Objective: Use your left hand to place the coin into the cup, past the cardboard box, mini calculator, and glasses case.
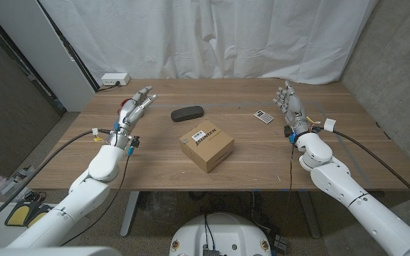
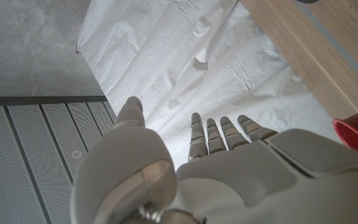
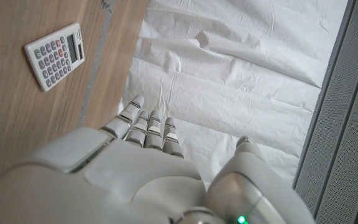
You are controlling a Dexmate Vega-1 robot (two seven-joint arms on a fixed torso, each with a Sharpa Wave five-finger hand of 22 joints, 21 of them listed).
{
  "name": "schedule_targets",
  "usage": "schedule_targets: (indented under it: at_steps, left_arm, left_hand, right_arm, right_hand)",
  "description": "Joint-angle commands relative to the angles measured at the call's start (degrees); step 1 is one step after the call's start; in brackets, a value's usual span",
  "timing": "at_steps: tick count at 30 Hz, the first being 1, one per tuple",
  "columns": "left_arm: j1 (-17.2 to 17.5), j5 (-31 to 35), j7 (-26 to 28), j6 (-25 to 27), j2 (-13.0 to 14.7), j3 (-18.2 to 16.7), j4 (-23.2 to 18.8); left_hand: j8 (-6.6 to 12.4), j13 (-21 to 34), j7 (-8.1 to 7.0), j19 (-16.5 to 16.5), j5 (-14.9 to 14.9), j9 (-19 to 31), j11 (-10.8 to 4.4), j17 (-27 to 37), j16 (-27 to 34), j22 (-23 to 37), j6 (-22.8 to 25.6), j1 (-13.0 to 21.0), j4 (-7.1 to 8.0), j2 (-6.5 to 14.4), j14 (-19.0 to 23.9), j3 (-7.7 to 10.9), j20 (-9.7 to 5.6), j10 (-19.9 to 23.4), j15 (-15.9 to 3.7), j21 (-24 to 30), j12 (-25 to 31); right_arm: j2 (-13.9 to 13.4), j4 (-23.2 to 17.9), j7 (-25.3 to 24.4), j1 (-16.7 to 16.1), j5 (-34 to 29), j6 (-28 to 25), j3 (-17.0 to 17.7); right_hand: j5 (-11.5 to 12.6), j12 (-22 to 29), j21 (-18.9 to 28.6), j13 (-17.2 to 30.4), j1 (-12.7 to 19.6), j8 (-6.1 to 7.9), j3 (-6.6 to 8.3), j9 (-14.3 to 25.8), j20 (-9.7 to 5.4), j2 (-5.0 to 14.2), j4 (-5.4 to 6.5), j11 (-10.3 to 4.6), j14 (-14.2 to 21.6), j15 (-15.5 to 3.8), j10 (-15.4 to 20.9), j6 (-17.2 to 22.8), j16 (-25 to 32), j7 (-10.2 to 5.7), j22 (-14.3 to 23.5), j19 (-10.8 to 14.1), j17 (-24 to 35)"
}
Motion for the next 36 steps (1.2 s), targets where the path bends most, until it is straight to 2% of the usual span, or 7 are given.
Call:
schedule_targets:
  at_steps: [1, 13, 15, 20, 22, 24, 36]
  left_arm:
    - [2.28, 5.75, 4.19, -2.11, -0.73, -1.82, -0.49]
    - [4.42, 9.72, 6.31, -1.88, -0.58, -3.31, -1.64]
    - [4.92, 10.93, 7.06, -1.43, -0.54, -3.58, -2.12]
    - [6.28, 14.22, 9.83, -1.78, -1.27, -4.38, -2.84]
    - [6.85, 16.40, 11.37, -1.81, -1.56, -4.78, -3.16]
    - [7.38, 18.62, 13.04, -1.72, -1.96, -5.15, -3.52]
    - [9.96, 29.52, 20.28, 0.13, -3.41, -5.94, -6.02]
  left_hand:
    - [0.18, 0.14, -0.41, 0.26, -0.16, 0.14, -0.03, 0.07, -0.14, 0.20, -0.17, 0.85, -0.50, -0.13, 0.29, 0.10, -0.64, 0.16, -0.56, 0.13, 0.07]
    - [-0.20, 0.19, -0.69, 0.44, -0.09, 0.19, -0.44, 0.08, -0.42, 0.24, 0.00, 2.74, -1.56, -0.26, -0.25, 0.39, 1.11, -0.18, -0.74, 0.18, -0.23]
    - [-0.26, 0.21, -0.79, 0.36, -0.09, 0.22, 1.14, 0.08, -0.37, 0.27, 0.58, 3.61, -2.04, -0.47, -0.16, 0.43, -0.02, -0.30, 0.14, 0.15, -0.33]
    - [-0.09, 0.22, -0.95, 0.26, -0.08, 0.24, 1.02, 0.09, -0.51, 0.27, 1.74, 4.27, -2.38, -0.72, -0.53, 0.38, -0.26, -0.79, 0.22, 0.11, -0.56]
    - [-0.31, 0.26, -1.21, 0.58, -0.02, 0.28, 0.36, 0.17, -0.61, 0.36, 2.23, 5.09, -2.68, -0.92, -1.20, 0.35, 3.56, -1.38, 0.01, 0.30, -0.74]
    - [-0.26, 0.29, -1.70, 0.83, 0.03, 0.31, 0.16, 0.26, -0.56, 0.44, 2.94, 5.45, -2.72, -0.92, -1.44, 0.35, 5.00, -2.04, 0.67, 0.43, -0.94]
    - [0.55, 0.40, -2.03, 0.81, 0.30, 0.29, -0.61, 0.49, -0.81, 0.65, 7.30, 7.33, -3.07, -0.50, -3.35, 0.72, 6.40, -5.81, 1.81, 0.52, -1.75]
  right_arm:
    - [-0.26, -1.85, -0.91, -0.82, -0.69, -0.95, -0.11]
    - [0.30, -2.49, -2.07, -1.15, -1.45, -1.39, -0.52]
    - [0.40, -2.58, -2.23, -1.27, -1.36, -1.37, -0.43]
    - [0.35, -3.11, -2.69, -1.69, -1.65, -1.17, -0.19]
    - [0.35, -3.17, -2.64, -1.87, -1.73, -0.78, -0.09]
    - [0.21, -3.37, -2.57, -1.99, -1.66, -0.83, 0.04]
    - [-0.97, -5.97, -2.65, -3.64, -1.23, -1.42, 1.06]
  right_hand:
    - [0.01, 0.30, -0.25, 0.24, 0.52, 0.30, 0.02, 0.20, 0.00, 0.11, -0.40, 0.02, 0.73, -0.09, 0.38, 0.72, 0.36, 0.03, 0.09, 0.27, 0.29]
    - [-0.06, 0.26, -0.48, 0.24, 0.54, 0.27, -0.03, 0.21, 0.04, 0.13, -0.48, 0.06, 0.72, -0.13, 0.34, 0.74, 0.33, -0.08, 0.10, 0.24, 0.31]
    - [-0.07, 0.26, -0.54, 0.25, 0.55, 0.26, -0.04, 0.21, 0.07, 0.13, -0.50, 0.06, 0.74, -0.11, 0.37, 0.73, 0.33, -0.07, 0.10, 0.22, 0.31]
    - [-0.10, 0.27, -0.68, 0.25, 0.60, 0.24, -0.05, 0.22, 0.06, 0.16, -0.55, 0.05, 0.78, -0.03, 0.40, 0.73, 0.32, -0.15, 0.11, 0.14, 0.31]
    - [-0.11, 0.27, -0.72, 0.25, 0.59, 0.23, -0.05, 0.22, 0.07, 0.18, -0.56, 0.08, 0.81, -0.08, 0.41, 0.72, 0.34, -0.14, 0.11, 0.14, 0.32]
    - [-0.12, 0.26, -0.76, 0.25, 0.59, 0.23, -0.07, 0.22, 0.08, 0.18, -0.57, 0.01, 0.85, -0.06, 0.40, 0.73, 0.34, -0.14, 0.11, 0.14, 0.32]
    - [-0.18, 0.27, -1.26, 0.27, 0.58, 0.23, -0.15, 0.24, 0.04, 0.21, -0.66, -0.02, 0.31, -0.21, 0.49, 0.82, 0.11, -0.24, 0.12, -0.36, 0.34]
